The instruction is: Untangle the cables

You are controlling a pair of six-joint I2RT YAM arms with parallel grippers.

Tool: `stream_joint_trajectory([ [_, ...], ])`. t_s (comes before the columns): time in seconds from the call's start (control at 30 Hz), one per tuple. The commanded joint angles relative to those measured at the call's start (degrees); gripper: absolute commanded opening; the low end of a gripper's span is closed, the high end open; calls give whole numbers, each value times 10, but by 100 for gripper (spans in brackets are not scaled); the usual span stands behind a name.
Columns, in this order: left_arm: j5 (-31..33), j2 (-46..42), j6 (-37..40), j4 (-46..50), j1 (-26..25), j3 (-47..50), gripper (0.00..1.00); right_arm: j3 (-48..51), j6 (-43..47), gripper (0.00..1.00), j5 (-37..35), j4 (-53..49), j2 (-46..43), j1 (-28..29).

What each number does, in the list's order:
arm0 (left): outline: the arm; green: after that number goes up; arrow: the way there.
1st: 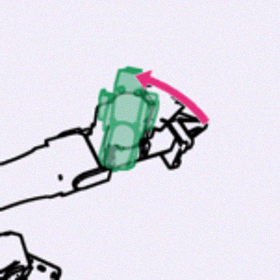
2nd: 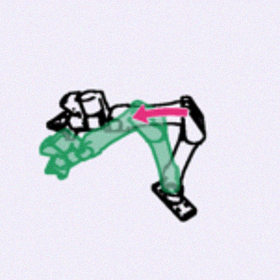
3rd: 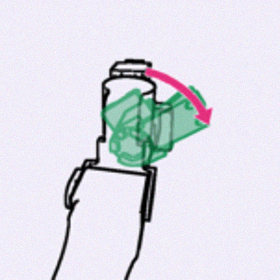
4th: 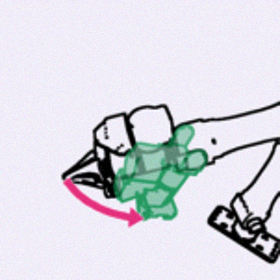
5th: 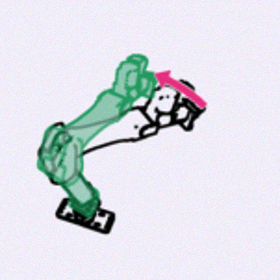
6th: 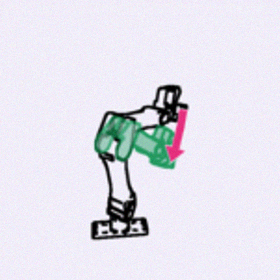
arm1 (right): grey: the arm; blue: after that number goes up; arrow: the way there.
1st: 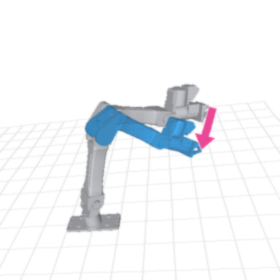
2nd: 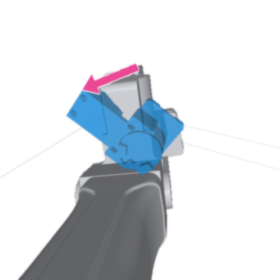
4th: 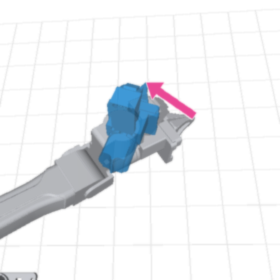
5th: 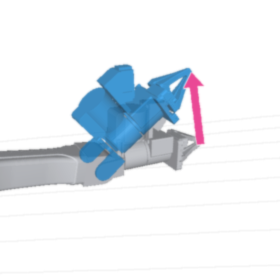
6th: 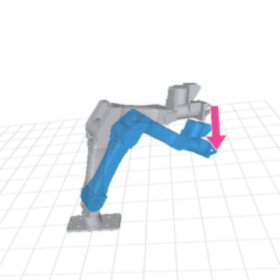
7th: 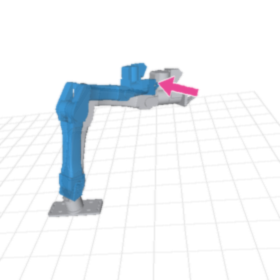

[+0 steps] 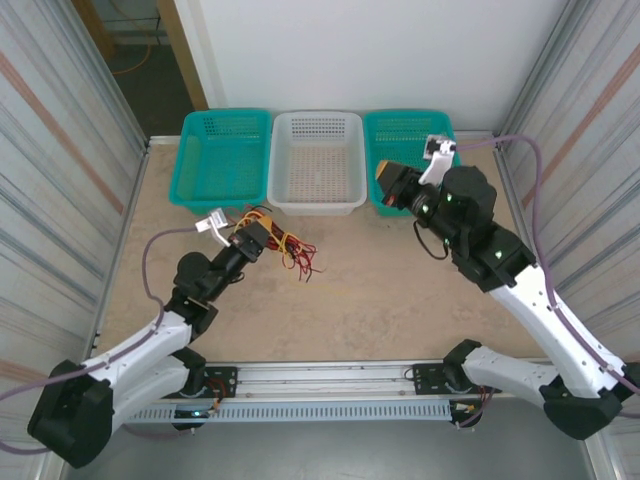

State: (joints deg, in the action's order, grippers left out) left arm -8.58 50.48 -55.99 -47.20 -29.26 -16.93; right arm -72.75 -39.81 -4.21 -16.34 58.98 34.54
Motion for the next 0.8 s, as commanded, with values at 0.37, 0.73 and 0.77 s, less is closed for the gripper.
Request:
stream_joint_trajectory([
  [0.37, 9, -116, -64, 118, 24, -33, 0, 72, 51, 76, 99, -9, 22, 42],
  [0.73, 5, -77, -114, 48, 32, -61, 0, 332, -82, 83, 59, 167, -63, 150],
  [0.77, 4, -72, -118, 41, 32, -63, 0, 339, -88, 83, 60, 179, -59, 157],
])
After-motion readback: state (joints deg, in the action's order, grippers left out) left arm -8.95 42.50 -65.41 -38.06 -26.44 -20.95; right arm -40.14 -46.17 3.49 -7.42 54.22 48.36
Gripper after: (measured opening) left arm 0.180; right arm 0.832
